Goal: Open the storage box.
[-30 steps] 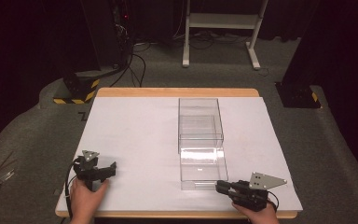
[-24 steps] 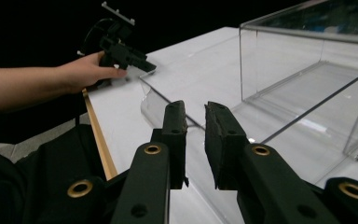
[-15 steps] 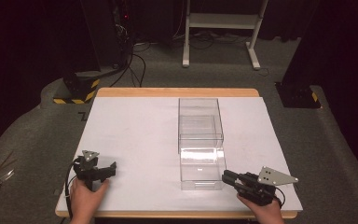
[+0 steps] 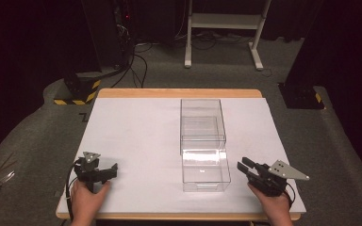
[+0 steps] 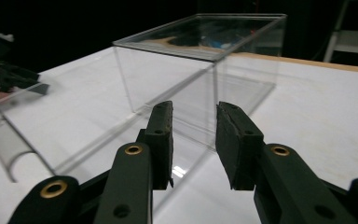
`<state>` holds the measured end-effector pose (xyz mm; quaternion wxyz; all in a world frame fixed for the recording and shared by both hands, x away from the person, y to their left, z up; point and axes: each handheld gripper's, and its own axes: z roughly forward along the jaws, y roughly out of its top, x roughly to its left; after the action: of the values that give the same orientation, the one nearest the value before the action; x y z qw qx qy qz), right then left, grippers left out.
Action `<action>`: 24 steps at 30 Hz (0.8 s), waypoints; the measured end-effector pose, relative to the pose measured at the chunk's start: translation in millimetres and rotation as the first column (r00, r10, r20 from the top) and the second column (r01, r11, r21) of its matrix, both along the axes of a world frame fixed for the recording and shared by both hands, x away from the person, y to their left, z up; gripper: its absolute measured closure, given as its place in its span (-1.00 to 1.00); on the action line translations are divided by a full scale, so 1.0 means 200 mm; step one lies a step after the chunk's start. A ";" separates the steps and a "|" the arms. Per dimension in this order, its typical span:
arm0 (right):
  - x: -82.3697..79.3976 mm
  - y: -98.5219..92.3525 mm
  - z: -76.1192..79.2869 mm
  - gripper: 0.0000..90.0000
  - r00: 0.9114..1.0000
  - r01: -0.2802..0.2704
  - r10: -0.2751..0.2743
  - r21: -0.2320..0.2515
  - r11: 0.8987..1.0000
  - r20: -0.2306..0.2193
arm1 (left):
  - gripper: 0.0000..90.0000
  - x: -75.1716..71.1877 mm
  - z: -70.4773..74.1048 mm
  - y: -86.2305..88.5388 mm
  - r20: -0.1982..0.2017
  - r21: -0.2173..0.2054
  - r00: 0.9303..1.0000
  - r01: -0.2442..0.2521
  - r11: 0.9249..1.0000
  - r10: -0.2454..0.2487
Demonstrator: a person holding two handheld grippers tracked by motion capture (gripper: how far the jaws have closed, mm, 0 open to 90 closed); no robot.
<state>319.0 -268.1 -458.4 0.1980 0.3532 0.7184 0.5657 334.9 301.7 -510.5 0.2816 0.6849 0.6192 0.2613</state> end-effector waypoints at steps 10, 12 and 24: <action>0.03 -0.07 -0.08 0.26 0.984 0.172 -0.177 -0.117 0.978 -0.032 | -0.99 0.00 0.00 0.00 0.001 0.001 1.000 -0.001 1.000 0.001; 0.04 -0.07 -0.12 0.19 0.973 0.211 -0.223 -0.161 0.964 -0.054 | -0.99 0.00 0.00 0.00 0.000 0.000 1.000 0.000 1.000 0.000; 0.08 -0.04 -0.19 -0.08 0.951 0.254 -0.294 -0.297 0.920 -0.098 | -0.99 0.00 0.00 0.00 0.002 0.001 1.000 -0.001 1.000 0.001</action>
<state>334.3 -276.1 -496.9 0.2722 0.4580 0.7468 0.3982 334.8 301.6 -510.6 0.2817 0.6847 0.6190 0.2622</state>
